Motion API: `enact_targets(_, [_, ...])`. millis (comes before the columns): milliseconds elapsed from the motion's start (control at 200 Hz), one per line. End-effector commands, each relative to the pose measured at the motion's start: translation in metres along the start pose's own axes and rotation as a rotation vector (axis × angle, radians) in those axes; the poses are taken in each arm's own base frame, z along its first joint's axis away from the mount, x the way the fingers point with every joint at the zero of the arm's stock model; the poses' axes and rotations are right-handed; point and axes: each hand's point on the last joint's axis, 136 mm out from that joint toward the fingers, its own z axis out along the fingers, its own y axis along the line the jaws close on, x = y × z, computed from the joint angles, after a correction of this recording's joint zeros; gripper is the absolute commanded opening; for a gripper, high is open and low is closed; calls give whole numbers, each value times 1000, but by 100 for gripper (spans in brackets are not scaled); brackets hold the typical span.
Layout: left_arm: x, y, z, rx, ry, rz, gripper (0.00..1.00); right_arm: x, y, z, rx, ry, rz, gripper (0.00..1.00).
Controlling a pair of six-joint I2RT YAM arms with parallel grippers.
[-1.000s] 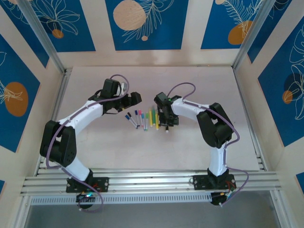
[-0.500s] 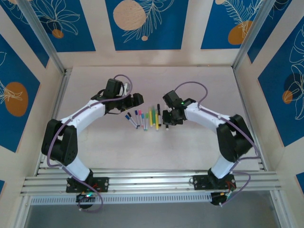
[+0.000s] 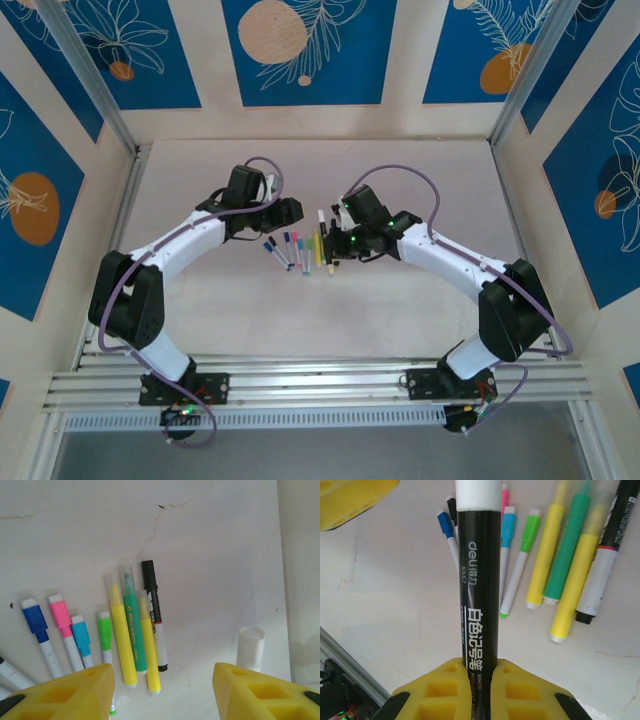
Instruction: Open the pen caps
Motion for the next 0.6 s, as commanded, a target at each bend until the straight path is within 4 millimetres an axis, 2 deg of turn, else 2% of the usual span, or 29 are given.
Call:
enact_targets(0, [-1,-15,2,47,-3,7,49,2,14,2,-57,16,-33,0])
enact_targets(220, [1,-24,4,82,2,11,47,3,19,6,-65,31,-40,0])
enact_targets(595, [8,-28,9,90,26,19,52,-1,37,12,-85,44,-77,0])
